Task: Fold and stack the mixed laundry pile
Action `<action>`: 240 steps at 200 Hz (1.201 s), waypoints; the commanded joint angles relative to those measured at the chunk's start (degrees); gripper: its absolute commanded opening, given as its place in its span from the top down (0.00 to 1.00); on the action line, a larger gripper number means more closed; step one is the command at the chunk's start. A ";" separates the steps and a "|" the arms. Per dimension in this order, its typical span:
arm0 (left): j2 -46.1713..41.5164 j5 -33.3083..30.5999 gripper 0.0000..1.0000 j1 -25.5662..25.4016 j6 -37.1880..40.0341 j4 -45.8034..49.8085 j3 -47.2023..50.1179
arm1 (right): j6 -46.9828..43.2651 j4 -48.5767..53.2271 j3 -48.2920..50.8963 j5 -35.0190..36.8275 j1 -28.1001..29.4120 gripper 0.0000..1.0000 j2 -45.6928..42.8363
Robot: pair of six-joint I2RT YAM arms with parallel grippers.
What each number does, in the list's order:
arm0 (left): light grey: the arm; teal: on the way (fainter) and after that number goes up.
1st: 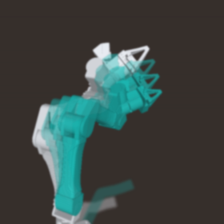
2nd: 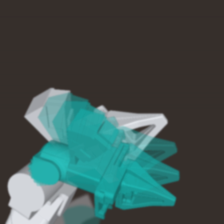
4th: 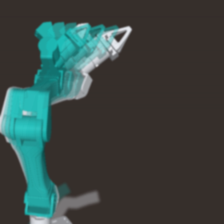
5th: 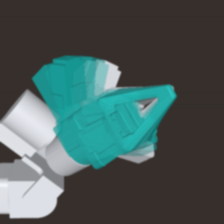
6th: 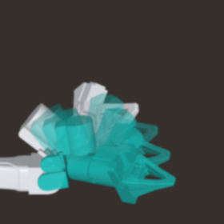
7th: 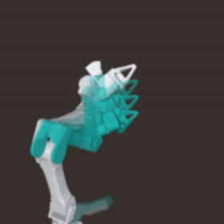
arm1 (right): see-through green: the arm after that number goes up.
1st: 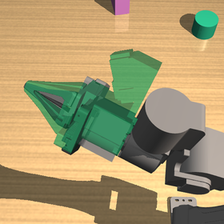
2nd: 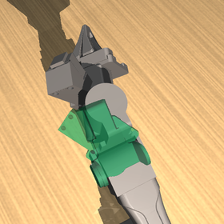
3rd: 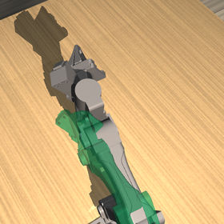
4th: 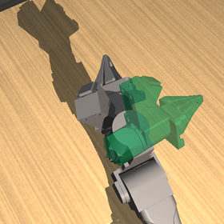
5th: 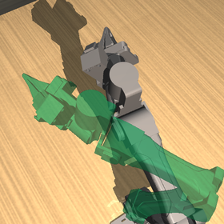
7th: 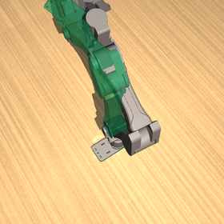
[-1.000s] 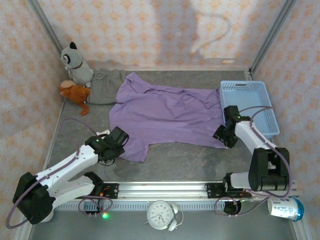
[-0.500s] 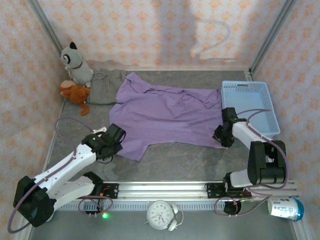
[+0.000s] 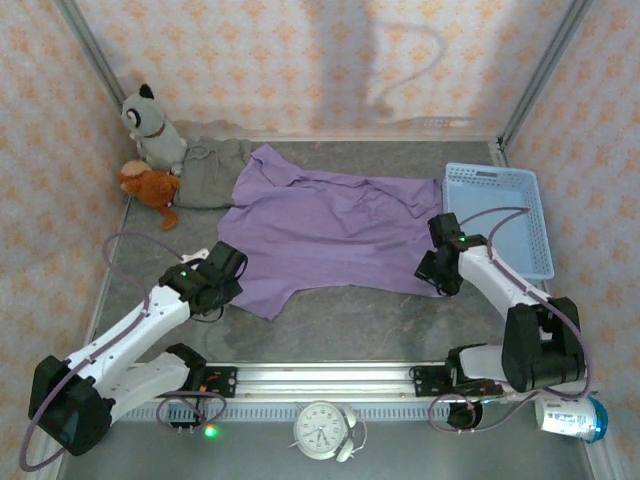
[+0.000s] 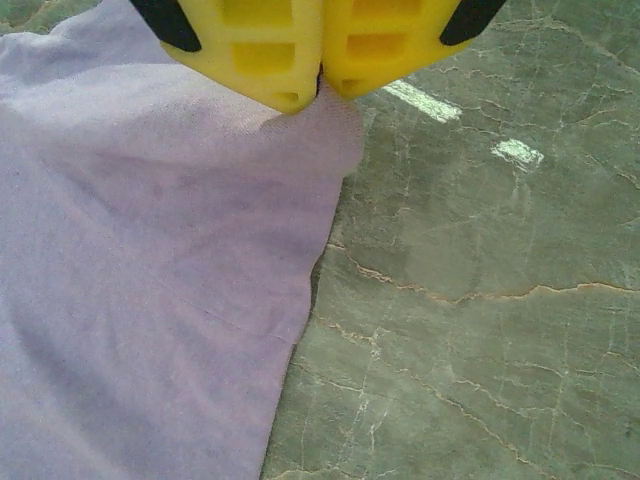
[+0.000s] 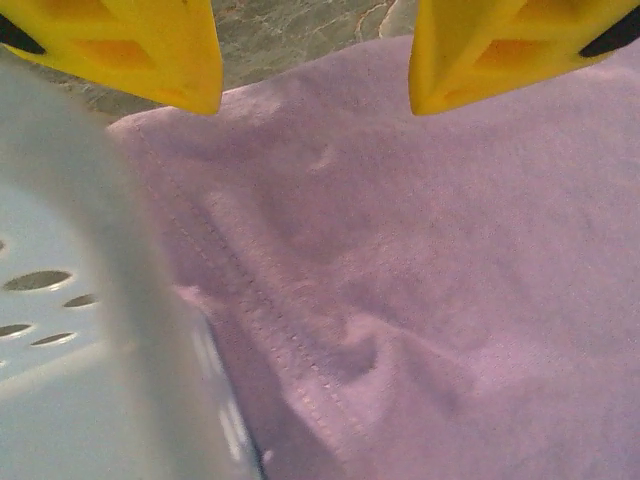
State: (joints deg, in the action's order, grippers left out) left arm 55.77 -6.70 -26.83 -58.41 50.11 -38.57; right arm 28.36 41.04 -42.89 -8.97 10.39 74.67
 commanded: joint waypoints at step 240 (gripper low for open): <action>1.34 -2.98 1.00 15.74 10.18 0.72 -9.16 | 1.14 5.84 -5.20 6.59 11.97 0.39 1.77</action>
State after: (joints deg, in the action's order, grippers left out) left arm 57.56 -8.03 -13.74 -51.24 49.74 -45.63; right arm 29.71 44.16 -47.00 -5.37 20.45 76.42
